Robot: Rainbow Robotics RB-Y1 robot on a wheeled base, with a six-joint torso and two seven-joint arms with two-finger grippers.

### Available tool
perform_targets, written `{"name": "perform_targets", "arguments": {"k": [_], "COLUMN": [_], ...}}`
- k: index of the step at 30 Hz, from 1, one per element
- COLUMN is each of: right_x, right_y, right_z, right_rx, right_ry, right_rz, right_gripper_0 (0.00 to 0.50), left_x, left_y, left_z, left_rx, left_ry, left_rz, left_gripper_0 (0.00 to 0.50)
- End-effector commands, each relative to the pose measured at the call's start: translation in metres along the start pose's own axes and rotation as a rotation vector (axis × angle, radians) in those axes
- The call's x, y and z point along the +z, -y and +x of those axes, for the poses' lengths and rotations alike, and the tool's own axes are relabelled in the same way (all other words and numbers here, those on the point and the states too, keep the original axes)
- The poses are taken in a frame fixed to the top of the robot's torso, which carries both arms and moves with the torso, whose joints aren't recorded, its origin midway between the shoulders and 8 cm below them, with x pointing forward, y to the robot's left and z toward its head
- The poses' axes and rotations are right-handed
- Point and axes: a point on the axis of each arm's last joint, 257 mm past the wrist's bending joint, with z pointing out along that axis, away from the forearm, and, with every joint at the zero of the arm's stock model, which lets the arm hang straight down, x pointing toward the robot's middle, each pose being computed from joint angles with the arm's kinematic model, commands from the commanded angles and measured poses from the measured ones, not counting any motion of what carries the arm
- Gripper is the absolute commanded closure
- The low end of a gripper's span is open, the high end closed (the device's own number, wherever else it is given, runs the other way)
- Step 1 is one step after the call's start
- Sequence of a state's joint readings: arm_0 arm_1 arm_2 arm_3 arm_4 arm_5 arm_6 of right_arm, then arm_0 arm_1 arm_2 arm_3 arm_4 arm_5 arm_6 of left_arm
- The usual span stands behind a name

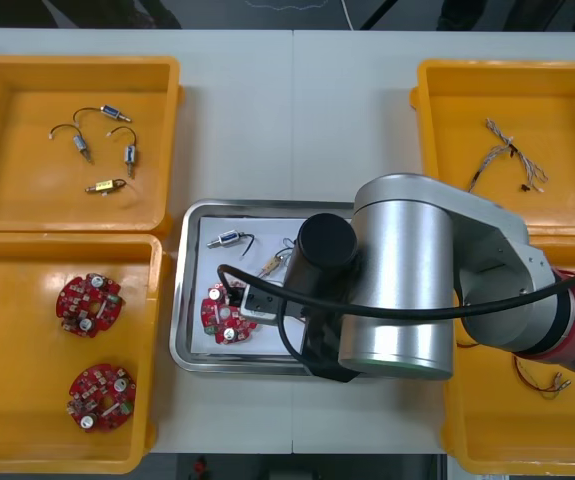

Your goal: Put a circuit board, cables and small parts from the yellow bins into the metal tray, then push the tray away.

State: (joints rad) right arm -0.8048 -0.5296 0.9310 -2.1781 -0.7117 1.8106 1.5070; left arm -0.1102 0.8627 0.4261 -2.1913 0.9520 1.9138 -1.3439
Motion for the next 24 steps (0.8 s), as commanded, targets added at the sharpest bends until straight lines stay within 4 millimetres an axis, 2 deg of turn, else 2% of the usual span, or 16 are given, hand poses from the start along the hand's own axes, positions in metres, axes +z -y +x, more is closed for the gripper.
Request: {"name": "perform_targets", "arguments": {"k": [1,16,24], "right_x": [0.006,0.047,0.062], "right_y": [-0.006,-0.034,-0.048], "right_z": [-0.03,-0.029,-0.038], "right_rx": [-0.161,-0.232,-0.217], "right_ry": [0.04,-0.008,-0.009], "right_rz": [0.014,-0.025,-0.024], "right_gripper_0": [0.0,0.0,0.0], "left_x": [-0.014,-0.014,-0.014], "left_y": [-0.013,-0.013,-0.013], "left_z": [-0.001,-0.001,-0.001], "left_rx": [0.04,0.04,0.04], "left_ry": [0.015,0.015,0.015], "left_rz": [-0.045,-0.045,-0.045], "left_gripper_0": [0.0,0.0,0.0]}}
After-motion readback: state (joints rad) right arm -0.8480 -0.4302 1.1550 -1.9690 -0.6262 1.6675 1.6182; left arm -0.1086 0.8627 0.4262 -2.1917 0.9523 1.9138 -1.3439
